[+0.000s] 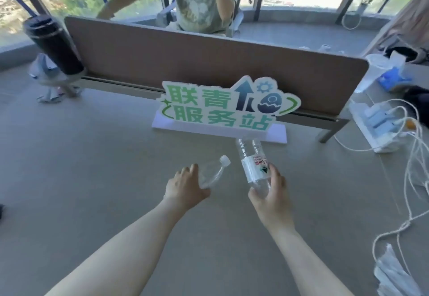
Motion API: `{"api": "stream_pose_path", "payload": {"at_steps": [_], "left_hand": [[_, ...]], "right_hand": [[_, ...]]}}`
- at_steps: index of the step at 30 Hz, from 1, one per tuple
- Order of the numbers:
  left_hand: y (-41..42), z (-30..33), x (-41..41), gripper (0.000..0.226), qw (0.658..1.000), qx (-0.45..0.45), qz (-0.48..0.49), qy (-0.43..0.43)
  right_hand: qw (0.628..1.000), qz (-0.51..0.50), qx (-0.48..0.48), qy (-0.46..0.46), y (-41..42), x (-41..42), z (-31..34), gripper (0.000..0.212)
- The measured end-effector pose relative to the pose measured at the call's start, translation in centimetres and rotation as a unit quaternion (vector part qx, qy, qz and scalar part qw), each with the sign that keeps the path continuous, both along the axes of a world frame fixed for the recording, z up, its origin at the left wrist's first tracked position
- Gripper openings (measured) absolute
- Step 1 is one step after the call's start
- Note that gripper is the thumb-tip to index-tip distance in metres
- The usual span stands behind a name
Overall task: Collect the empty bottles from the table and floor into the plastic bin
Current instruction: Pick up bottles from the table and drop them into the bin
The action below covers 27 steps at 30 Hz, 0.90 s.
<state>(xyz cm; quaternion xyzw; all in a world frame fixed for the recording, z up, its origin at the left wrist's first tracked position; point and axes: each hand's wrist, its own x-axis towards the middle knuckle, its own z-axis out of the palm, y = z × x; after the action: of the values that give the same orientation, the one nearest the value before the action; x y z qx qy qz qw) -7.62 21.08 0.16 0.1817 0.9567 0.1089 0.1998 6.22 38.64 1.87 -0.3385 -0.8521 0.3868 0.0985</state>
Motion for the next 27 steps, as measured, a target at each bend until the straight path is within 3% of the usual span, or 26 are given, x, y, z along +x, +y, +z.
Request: {"api": "stream_pose_path", "payload": {"at_steps": [4,7,10,14,17,19,23,27], "left_hand": [[-8.1,2.8,1.6,0.048,0.979,0.068,0.192,-0.019],[-15.9,4.6,3.4,0.044,0.940,0.125,0.318,-0.010],[-24.5,5.0,6.5,0.049,0.872,0.189,0.452,0.007],[-35.3,3.3,12.5,0.059,0.773,0.207,0.600,0.002],[-42.3,1.0,16.8,0.077,0.706,0.226,0.670,-0.028],[-46.4,-1.0,19.3,0.077,0.675,0.225,0.700,-0.057],[-53.0,-6.0,23.0,0.072,0.613,0.228,0.749,-0.106],[-58.0,-12.4,24.6,0.094,0.569,0.233,0.774,-0.152]], "right_hand": [[0.994,0.104,0.003,0.019,-6.3,-4.3,1.5,0.075],[0.978,0.202,-0.014,0.041,-13.3,-6.6,2.5,0.077],[0.953,0.295,-0.036,0.053,-21.1,-7.1,3.3,0.077],[0.902,0.425,-0.057,0.059,-31.8,-5.8,3.1,0.078],[0.858,0.506,-0.064,0.056,-39.5,-4.1,2.0,0.077],[0.836,0.545,-0.059,0.032,-44.2,-2.8,0.7,0.077],[0.805,0.585,-0.071,-0.075,-51.9,-0.4,-4.1,0.076],[0.796,0.570,-0.039,-0.200,-56.7,1.1,-10.4,0.077]]}}
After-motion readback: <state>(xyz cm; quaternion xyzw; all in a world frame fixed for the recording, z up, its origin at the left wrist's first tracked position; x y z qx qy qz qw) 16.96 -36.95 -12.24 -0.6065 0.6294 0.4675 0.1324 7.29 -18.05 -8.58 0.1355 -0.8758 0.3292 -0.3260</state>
